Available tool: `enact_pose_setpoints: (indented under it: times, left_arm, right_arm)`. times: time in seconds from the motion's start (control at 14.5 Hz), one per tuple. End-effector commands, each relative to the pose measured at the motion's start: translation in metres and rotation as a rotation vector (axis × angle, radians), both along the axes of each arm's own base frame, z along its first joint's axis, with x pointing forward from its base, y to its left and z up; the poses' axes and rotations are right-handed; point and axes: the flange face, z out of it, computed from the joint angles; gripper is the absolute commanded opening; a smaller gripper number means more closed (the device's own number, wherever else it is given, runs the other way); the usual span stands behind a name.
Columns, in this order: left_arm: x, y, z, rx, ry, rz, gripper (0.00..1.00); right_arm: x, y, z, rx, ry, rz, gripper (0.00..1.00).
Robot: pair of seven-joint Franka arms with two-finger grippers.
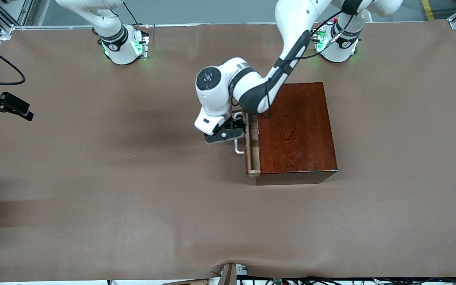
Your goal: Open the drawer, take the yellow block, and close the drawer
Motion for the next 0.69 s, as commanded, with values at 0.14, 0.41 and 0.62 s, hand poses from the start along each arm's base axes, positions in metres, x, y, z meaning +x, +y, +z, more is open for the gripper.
enact_pose_setpoints:
  times: [0.14, 0.41, 0.62]
  left_arm:
    - [-0.009, -0.038, 0.004, -0.140, -0.091, -0.021, 1.00]
    - [-0.037, -0.077, 0.009, -0.236, -0.138, -0.055, 1.00]
    - [-0.044, -0.090, 0.023, -0.326, -0.182, -0.067, 1.00]
  right_arm:
    - [-0.003, -0.001, 0.016, -0.013, -0.029, -0.009, 1.00]
    - [-0.004, -0.001, 0.016, -0.013, -0.022, -0.007, 1.00]
    - [-0.004, -0.001, 0.015, -0.011, -0.020, 0.000, 1.00]
